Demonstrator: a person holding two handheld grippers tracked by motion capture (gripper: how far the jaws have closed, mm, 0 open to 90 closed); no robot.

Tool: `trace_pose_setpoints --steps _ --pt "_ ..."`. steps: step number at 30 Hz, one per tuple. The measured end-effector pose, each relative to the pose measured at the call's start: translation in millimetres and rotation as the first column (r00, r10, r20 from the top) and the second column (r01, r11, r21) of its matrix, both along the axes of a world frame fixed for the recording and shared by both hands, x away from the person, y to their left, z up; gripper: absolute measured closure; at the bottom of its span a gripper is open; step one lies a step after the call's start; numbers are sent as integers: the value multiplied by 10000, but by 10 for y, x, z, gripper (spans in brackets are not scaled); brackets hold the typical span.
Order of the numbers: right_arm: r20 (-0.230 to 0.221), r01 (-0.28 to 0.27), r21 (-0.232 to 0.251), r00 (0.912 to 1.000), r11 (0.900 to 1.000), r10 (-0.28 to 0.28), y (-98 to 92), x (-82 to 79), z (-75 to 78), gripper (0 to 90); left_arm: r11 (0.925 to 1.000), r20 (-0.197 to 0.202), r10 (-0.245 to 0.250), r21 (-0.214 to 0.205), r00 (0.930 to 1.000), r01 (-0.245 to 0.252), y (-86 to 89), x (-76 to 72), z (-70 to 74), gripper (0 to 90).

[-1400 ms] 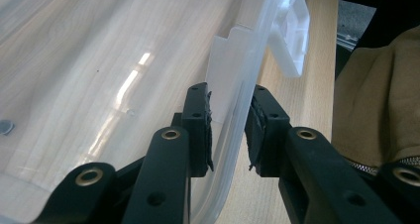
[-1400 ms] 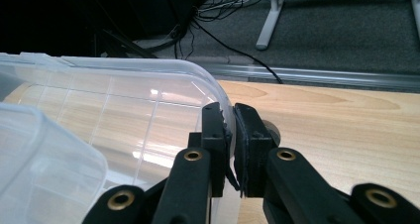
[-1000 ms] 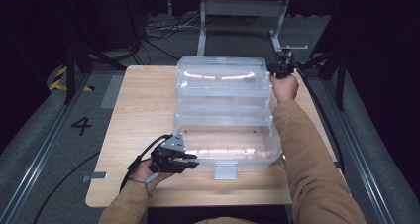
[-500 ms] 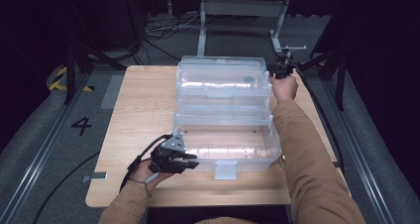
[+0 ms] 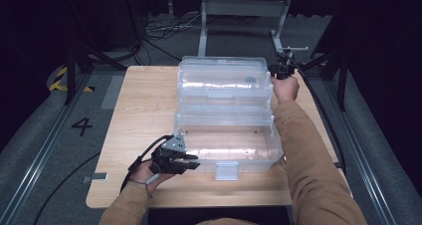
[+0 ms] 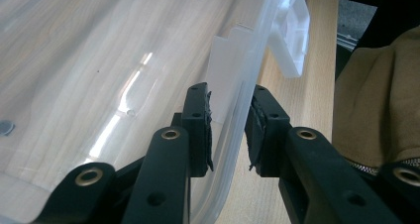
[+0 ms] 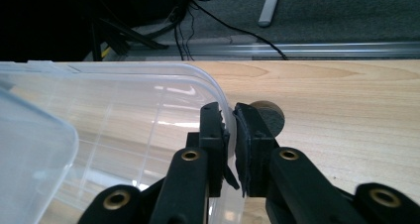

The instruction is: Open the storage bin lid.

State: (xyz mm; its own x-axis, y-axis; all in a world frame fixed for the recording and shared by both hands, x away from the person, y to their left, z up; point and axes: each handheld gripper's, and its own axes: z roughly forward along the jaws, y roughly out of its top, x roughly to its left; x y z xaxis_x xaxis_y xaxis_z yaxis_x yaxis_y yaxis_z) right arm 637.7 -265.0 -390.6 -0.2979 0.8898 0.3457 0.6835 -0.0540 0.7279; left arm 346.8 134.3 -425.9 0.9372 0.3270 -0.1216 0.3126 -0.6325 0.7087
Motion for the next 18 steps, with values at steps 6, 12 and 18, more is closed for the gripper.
trace_pose_setpoints --steps 6,12,18 --pt "78 296 783 9995 9965 -303 -101 -42 3 553 10000 -15 -11 -8 10000 11 -1 1 0 729" --pt "991 224 237 9948 9995 -246 -174 -162 129 503 9999 -130 134 46 9998 -133 -8 1 7 723" --pt "1644 -183 -4 9862 9998 181 -239 -314 215 450 9997 -246 235 100 9994 -233 -15 1 13 713"
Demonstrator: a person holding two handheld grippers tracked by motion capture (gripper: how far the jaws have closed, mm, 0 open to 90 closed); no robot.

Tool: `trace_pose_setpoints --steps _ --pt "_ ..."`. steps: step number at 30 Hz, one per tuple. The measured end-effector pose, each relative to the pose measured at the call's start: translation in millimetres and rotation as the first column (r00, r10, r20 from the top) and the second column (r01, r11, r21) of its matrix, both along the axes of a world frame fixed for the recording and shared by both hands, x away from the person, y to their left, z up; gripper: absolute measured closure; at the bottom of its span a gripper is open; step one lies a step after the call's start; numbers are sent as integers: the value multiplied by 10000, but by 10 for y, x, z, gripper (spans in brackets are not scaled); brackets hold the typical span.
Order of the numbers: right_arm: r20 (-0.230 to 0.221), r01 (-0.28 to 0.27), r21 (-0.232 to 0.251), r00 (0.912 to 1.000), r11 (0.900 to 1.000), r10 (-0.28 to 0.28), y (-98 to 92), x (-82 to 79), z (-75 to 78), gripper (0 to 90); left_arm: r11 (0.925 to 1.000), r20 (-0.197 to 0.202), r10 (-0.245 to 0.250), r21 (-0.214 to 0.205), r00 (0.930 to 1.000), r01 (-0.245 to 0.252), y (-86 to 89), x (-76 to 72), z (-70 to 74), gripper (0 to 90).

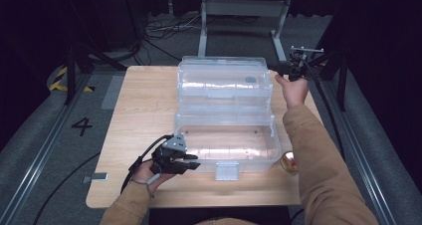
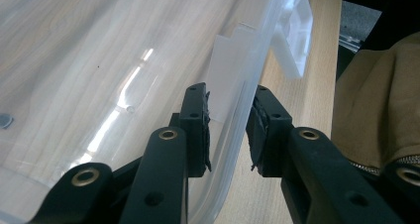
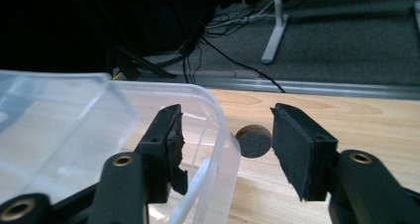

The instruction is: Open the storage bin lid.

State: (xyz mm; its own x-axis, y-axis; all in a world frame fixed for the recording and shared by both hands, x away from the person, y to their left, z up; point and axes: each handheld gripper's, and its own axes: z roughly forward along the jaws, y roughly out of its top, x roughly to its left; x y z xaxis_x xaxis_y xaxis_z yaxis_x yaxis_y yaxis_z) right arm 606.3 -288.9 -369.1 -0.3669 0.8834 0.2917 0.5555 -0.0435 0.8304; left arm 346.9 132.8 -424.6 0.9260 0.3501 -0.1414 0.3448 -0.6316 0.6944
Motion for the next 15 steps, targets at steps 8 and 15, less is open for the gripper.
trace_pose_setpoints --steps 8,15 --pt "920 -949 -901 9904 9914 1032 -102 -434 300 431 9995 54 -61 294 10000 59 -32 -18 35 658" --pt "1327 -1218 -1188 9816 9854 1373 -273 -832 353 422 9986 278 -30 -530 9996 44 52 -47 184 571"
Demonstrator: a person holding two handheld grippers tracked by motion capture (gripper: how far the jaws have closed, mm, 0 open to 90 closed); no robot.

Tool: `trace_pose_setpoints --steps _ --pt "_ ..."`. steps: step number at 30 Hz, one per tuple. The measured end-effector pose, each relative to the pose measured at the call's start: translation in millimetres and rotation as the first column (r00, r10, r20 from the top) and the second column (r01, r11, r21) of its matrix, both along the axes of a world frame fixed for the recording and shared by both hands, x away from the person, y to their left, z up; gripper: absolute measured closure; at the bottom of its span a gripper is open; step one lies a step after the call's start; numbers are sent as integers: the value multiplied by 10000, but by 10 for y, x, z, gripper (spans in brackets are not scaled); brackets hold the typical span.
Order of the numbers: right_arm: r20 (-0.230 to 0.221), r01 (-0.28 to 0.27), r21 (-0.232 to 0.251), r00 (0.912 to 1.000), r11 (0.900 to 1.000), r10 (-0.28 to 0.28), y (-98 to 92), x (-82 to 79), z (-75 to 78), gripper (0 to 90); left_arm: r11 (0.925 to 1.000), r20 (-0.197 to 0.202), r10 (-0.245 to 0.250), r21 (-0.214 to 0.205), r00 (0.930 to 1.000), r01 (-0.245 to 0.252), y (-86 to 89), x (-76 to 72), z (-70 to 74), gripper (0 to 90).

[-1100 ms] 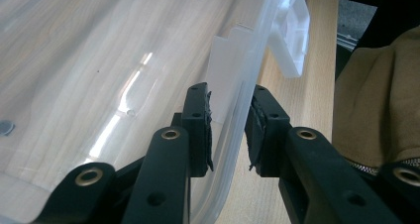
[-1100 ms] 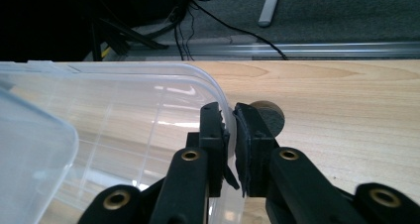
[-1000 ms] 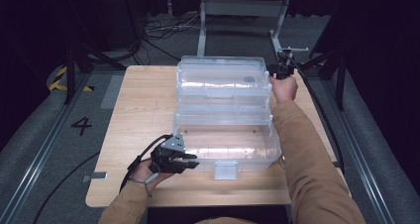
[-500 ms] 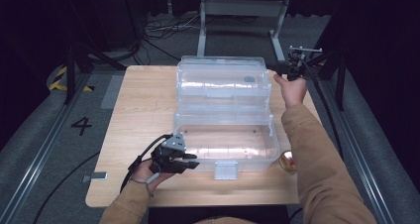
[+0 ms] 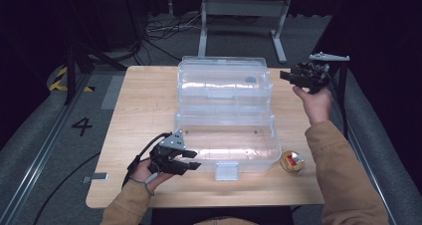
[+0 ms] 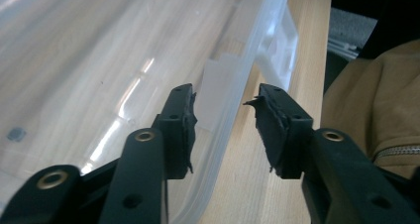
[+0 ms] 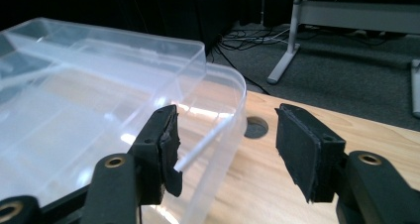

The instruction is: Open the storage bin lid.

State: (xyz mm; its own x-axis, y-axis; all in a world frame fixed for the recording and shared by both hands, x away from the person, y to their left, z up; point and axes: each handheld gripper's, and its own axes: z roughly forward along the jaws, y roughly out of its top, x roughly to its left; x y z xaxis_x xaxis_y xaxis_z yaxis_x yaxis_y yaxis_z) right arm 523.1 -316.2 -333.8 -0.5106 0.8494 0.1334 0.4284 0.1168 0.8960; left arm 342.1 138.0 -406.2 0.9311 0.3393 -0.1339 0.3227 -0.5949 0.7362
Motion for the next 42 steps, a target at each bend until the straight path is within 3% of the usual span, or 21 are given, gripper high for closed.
trace_pose_setpoints --steps 3,5,9,15,17,19,21,22,25,29,30,33,35,42 --pt "104 -62 -93 9999 9999 63 -89 -185 -33 424 9995 -39 -151 -296 9999 150 59 8 47 510" --pt "75 -167 177 9998 9997 166 -157 -306 -67 427 9984 65 -113 -549 9999 116 120 20 84 498" --pt "316 -257 405 9992 9988 244 -230 -550 -127 429 9922 285 559 -1131 9980 -523 269 58 152 495" --pt "619 -664 423 9961 9969 637 -239 -843 -169 430 9804 448 1392 -1469 9893 -1313 402 122 211 486" --pt "773 -822 540 9940 9952 779 -228 -932 -168 429 9752 568 1752 -1473 9829 -1654 435 139 229 486" --pt "660 -1020 475 9929 9937 987 -222 -969 -145 423 9653 681 2287 -1448 9711 -2172 475 162 236 487" --pt "810 -916 419 9928 9949 880 -242 -1031 -125 420 9519 799 2908 -1252 9535 -2798 513 188 229 488" --pt "810 -948 461 9926 9944 908 -250 -1044 -123 418 9390 697 3349 -1079 9397 -3267 538 212 219 490" --pt "709 -762 200 9947 9969 746 -275 -1094 -128 408 9287 526 3573 -1260 9325 -3487 638 264 206 488" --pt "477 -903 -229 9947 9957 913 -293 -1150 -171 399 9161 628 3825 -1559 9218 -3695 743 287 215 489" --pt "477 -903 -229 9947 9957 913 -293 -1150 -171 399 9161 628 3825 -1559 9218 -3695 743 287 215 489" --pt "279 -879 -820 9955 9927 904 -291 -1182 -201 392 9026 647 4170 -1465 9066 -4047 796 319 198 490" --pt "34 -924 -888 9957 9918 930 -293 -1198 -215 393 8965 571 4301 -1445 9010 -4189 820 336 185 490" --pt "-413 -974 -1063 9948 9896 934 -315 -1236 -274 386 8888 566 4491 -1307 8917 -4393 827 356 168 493"
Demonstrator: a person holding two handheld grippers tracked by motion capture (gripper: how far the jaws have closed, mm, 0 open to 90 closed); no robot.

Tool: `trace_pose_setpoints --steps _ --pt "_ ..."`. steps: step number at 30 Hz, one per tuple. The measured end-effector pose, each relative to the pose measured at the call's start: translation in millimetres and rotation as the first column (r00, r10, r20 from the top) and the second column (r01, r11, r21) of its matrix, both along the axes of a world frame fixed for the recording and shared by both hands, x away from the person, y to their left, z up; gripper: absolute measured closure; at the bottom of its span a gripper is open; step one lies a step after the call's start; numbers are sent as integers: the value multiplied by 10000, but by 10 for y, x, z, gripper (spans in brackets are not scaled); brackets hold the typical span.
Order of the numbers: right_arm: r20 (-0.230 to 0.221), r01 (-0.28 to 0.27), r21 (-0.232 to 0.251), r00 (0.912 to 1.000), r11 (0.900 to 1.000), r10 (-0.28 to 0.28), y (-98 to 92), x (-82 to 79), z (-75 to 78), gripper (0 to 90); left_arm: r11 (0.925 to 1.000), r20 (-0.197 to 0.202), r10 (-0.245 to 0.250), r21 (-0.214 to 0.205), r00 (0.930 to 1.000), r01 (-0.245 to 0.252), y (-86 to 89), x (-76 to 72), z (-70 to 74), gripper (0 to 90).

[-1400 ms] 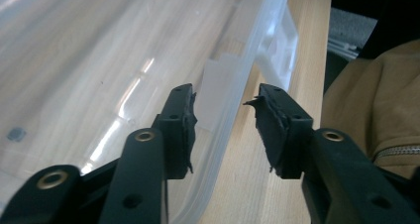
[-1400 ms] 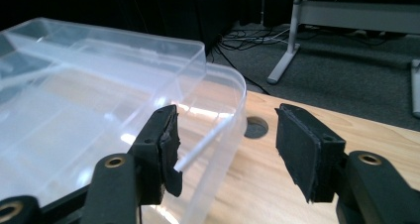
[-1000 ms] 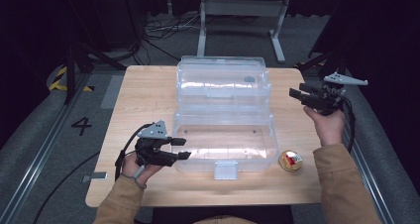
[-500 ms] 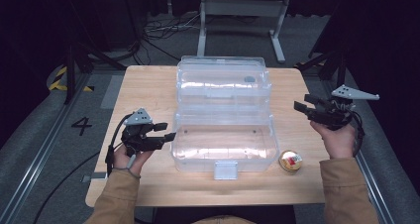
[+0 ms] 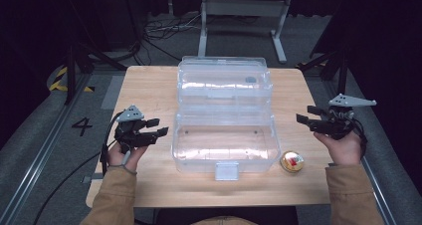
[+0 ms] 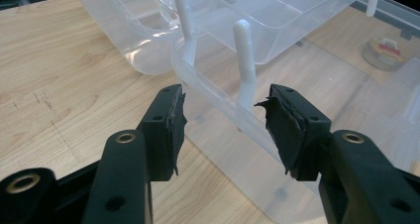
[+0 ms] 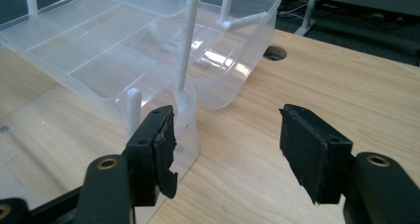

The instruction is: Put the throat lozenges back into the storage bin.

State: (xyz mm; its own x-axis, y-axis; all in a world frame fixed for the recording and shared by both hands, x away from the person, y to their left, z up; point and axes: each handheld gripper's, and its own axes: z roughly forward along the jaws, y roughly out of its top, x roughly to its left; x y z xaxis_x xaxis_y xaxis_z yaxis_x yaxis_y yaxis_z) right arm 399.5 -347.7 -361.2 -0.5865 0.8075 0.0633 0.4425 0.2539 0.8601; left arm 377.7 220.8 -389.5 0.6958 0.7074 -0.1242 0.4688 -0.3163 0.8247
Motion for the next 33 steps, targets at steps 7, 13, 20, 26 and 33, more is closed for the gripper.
trace_pose_setpoints --steps 7,13,20,26,33 --pt "-504 -200 -423 9986 9989 179 14 -21 -81 378 9997 -83 184 181 9998 -182 19 23 -35 494" --pt "-1032 -507 -849 9938 9951 418 67 -14 -180 379 9986 -223 477 255 9986 -471 55 49 -79 496" --pt "-2130 -801 -1500 9759 9854 469 155 22 -297 385 9976 -360 658 260 9972 -649 69 69 -95 498" --pt "-3050 -1239 -2247 9510 9665 510 224 36 -424 360 9969 -442 777 189 9960 -770 80 98 -123 500" --pt "-3716 -1651 -2553 9264 9527 610 254 30 -556 334 9969 -530 782 149 9955 -776 68 145 -151 502"
